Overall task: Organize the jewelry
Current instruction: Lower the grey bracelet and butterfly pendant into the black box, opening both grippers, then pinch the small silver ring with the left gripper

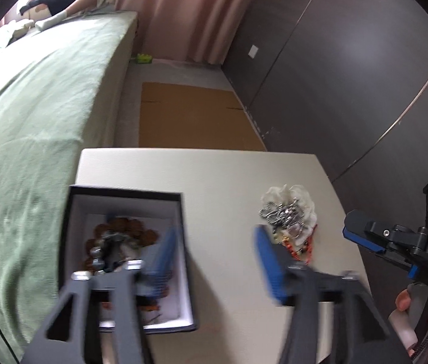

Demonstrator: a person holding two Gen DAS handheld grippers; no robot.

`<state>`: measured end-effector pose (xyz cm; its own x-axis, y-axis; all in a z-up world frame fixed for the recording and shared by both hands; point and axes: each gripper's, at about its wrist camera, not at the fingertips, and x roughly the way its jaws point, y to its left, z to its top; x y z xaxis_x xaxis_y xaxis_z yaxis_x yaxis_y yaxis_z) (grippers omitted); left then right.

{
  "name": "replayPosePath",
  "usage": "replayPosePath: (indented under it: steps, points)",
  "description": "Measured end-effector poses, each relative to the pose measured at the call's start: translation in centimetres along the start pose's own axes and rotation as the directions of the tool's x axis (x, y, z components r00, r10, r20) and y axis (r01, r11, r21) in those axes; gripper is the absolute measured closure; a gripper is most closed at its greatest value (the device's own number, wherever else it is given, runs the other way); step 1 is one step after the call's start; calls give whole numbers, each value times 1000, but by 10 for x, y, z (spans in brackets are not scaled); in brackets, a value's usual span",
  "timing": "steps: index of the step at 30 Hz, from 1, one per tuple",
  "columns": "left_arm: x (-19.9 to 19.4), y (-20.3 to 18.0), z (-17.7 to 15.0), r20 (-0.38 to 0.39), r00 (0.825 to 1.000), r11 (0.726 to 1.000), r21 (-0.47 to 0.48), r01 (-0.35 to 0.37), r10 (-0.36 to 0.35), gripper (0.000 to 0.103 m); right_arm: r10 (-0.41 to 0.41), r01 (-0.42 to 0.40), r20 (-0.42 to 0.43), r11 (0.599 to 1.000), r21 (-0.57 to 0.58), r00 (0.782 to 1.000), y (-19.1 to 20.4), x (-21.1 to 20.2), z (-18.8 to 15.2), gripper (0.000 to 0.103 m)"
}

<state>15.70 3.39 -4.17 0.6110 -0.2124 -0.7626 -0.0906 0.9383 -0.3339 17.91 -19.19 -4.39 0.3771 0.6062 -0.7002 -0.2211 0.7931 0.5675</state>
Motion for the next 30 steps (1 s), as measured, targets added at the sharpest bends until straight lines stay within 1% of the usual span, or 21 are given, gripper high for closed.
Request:
replayPosePath:
  steps: [4, 7, 12, 14, 16, 17, 19, 21, 23, 27, 30]
  points:
    - [10, -16, -1, -2, 1000, 1000, 16, 24, -24, 38, -27, 27, 4, 999, 31, 1000, -17, -5, 5, 30]
    - [20, -28, -3, -16, 1000, 999, 35, 22, -21, 38, -47, 47, -2, 996, 74, 999, -33, -8, 8, 30]
    - [42, -58, -12, -54, 999, 993, 114, 9, -3, 38, -53, 54, -14, 990, 127, 998, -53, -14, 8, 30]
    - [50, -67, -16, -72, 997, 989, 146, 1, 10, 41, -60, 61, -11, 989, 137, 998, -58, -18, 6, 30]
    - [58, -76, -21, -88, 996, 983, 181, 2, 15, 49, -64, 64, -7, 987, 145, 998, -64, -23, 6, 30]
    - [65, -82, -25, -97, 995, 980, 201, -5, 24, 50, -63, 63, -5, 986, 151, 998, -66, -24, 6, 30]
    - [73, -87, -29, -110, 993, 974, 226, -19, 44, 59, -67, 66, -2, 984, 165, 998, -73, -29, 6, 30]
    - [83, -90, -33, -128, 990, 970, 240, -32, 65, 64, -74, 73, -2, 982, 175, 997, -78, -31, 6, 30]
    - [92, -92, -36, -142, 987, 968, 247, -40, 77, 65, -76, 75, -3, 980, 185, 997, -82, -34, 7, 30]
    - [104, -92, -38, -148, 984, 964, 257, -64, 104, 74, -74, 73, 0, 979, 190, 997, -87, -38, 5, 30]
    - [108, -95, -39, -138, 984, 960, 271, -69, 110, 75, -72, 71, -2, 978, 195, 997, -91, -40, 6, 30]
